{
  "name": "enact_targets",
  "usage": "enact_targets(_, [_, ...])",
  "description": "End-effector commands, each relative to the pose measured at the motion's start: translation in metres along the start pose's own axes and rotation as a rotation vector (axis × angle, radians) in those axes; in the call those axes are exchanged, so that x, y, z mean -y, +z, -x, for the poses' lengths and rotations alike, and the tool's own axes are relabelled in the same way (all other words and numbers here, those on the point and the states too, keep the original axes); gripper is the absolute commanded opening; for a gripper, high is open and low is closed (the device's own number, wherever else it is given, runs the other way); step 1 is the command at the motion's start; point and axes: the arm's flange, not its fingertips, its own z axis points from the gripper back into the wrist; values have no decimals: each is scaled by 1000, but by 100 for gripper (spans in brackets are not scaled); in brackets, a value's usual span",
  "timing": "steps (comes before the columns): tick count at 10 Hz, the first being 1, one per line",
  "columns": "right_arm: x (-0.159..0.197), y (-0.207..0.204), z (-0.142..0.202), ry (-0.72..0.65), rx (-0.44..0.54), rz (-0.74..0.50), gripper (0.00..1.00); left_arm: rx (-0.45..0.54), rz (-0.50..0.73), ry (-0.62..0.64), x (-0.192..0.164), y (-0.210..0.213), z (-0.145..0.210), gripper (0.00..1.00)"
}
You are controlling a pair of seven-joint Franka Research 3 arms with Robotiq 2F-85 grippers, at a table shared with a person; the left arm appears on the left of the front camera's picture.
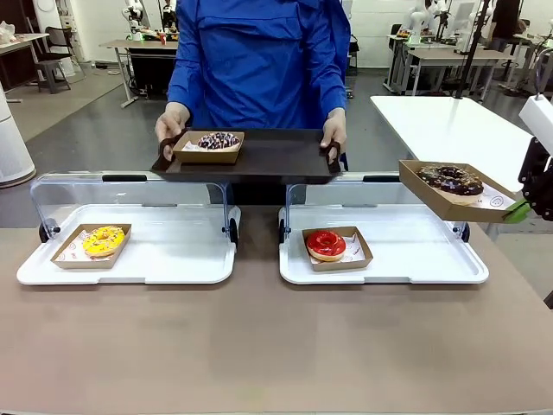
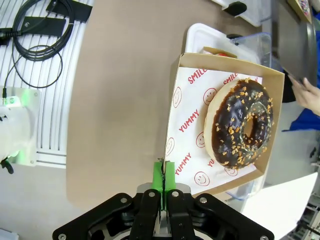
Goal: Provide the desired donut to the person.
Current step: Place the picked Paper togo box onto the Handle tray extended by the person.
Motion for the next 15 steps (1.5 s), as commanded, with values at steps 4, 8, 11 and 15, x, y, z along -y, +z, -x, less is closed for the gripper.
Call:
enact_targets(4, [-2, 0, 3, -3, -24, -10, 0, 11, -4, 0, 0, 0, 0, 100])
enact_targets(8, [-2, 0, 3, -3, -24, -10, 0, 11, -4, 0, 0, 0, 0, 100])
enact_targets(11, [-2, 0, 3, -3, -24, -10, 0, 11, -4, 0, 0, 0, 0, 100])
enact_targets(15, [-2, 0, 3, -3, -24, -10, 0, 11, -4, 0, 0, 0, 0, 100])
